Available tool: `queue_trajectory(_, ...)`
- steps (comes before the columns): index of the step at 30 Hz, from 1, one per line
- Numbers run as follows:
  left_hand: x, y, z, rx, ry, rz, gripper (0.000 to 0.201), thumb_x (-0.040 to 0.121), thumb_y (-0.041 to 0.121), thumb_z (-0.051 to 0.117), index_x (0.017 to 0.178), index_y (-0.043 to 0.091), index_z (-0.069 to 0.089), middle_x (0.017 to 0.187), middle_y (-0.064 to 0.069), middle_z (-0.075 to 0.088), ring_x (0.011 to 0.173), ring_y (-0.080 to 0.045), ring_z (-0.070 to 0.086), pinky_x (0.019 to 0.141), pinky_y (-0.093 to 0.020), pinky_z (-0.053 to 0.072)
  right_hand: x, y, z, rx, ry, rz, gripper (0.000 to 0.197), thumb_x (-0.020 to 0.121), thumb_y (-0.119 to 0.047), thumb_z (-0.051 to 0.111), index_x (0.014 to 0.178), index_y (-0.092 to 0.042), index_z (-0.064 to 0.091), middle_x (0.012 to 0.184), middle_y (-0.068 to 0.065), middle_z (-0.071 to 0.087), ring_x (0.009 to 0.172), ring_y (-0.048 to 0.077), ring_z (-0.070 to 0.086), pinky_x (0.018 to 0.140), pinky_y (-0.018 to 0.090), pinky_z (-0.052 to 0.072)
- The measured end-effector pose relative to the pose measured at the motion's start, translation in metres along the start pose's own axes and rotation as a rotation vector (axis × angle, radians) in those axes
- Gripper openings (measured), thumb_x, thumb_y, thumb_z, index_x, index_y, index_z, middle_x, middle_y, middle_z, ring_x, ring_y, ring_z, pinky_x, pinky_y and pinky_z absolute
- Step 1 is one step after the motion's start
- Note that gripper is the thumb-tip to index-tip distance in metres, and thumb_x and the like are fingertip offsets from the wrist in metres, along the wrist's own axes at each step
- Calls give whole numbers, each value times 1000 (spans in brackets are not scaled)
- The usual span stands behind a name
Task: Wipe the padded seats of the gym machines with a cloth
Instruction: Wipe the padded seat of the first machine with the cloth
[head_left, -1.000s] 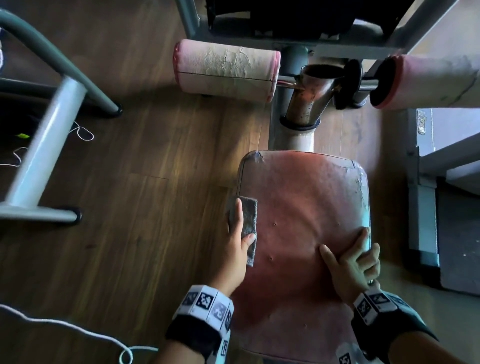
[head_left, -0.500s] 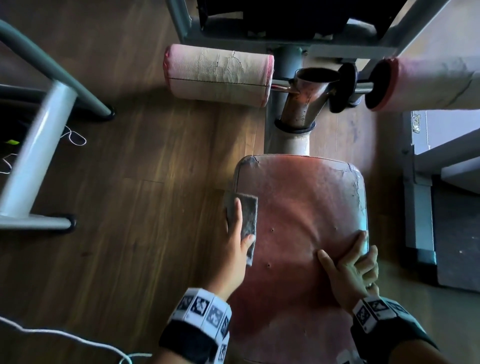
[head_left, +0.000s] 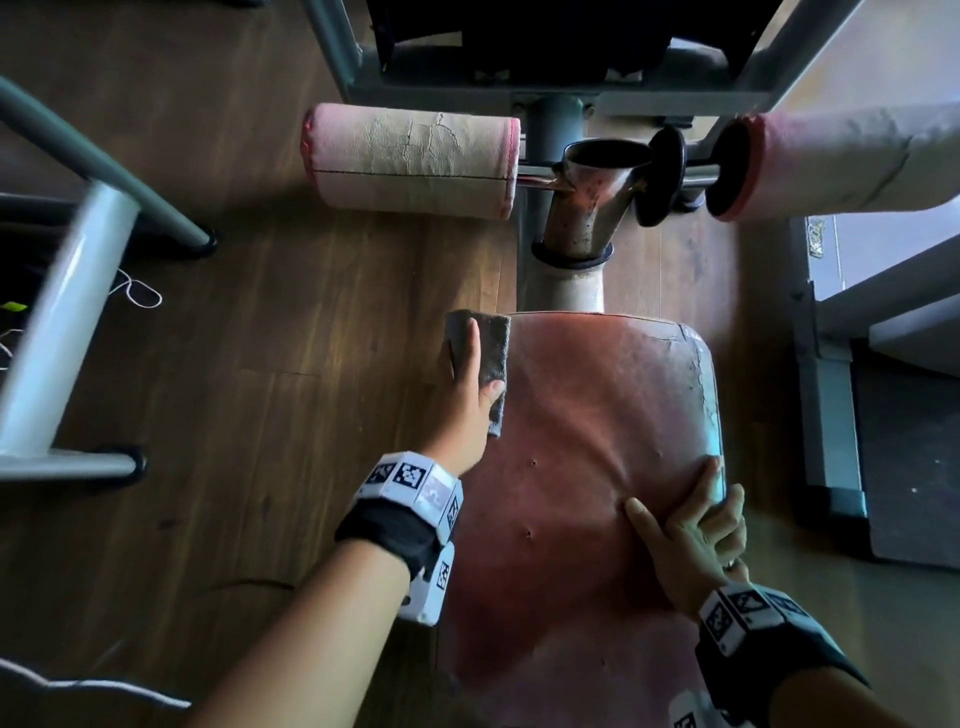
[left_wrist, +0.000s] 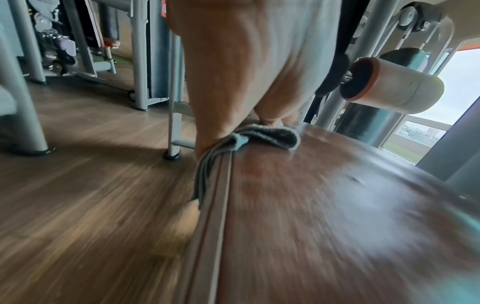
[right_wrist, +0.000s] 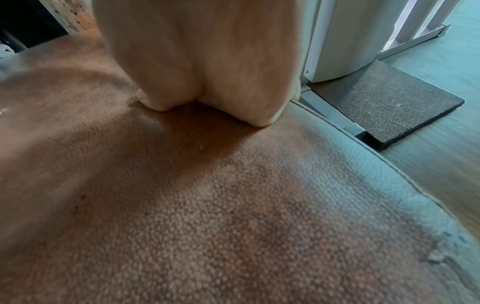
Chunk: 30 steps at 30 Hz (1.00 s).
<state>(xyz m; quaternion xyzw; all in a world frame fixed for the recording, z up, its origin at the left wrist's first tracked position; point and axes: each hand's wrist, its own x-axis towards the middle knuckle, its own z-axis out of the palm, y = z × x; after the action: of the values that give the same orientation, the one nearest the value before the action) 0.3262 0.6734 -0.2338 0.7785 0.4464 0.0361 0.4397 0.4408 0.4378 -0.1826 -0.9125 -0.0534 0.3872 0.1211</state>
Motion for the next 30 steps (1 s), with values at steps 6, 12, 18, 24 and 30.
queue_trajectory(6, -118, -2, 10, 205, 86, 54, 77, 97, 41, 45, 151, 42, -10, 162, -5, -3, 149, -21, 2, 122, -45, 3, -3, -1, -3, -11, -10, -17, 100, 84, -67, 48, 145, -39, -27, 156, 6, -26, 146, 29, -13, 116, 55, 5)
queue_trajectory(12, -155, -10, 15, 480, 62, 8, 78, 90, 57, 25, 153, 30, -11, 161, -15, 4, 148, -31, 9, 118, -53, 17, -3, 0, -1, -29, -12, -14, 101, 83, -70, 46, 144, -38, -28, 155, 7, -27, 146, 30, -12, 116, 55, 5)
queue_trajectory(18, -68, -2, 10, 293, 69, 27, 91, 93, 37, 53, 148, 44, -19, 158, -19, 8, 146, -34, 13, 117, -54, 17, -2, 1, 0, -18, -5, -19, 101, 83, -69, 47, 144, -38, -28, 155, 8, -27, 146, 30, -13, 115, 55, 4)
queue_trajectory(24, -6, -6, -1, 134, -12, 51, 82, 97, 41, 47, 141, 54, -20, 162, -14, 0, 147, -33, 12, 117, -52, 20, -2, 2, 0, -19, -2, -24, 101, 83, -69, 47, 145, -39, -27, 156, 9, -25, 146, 31, -12, 116, 55, 3)
queue_trajectory(30, -65, 1, 11, 216, 77, 60, 80, 96, 40, 48, 149, 44, -12, 161, -13, -4, 148, -31, 4, 119, -52, 11, 0, 3, 3, -13, 36, -31, 101, 83, -69, 48, 146, -38, -24, 157, 8, -22, 146, 31, -9, 116, 54, 3)
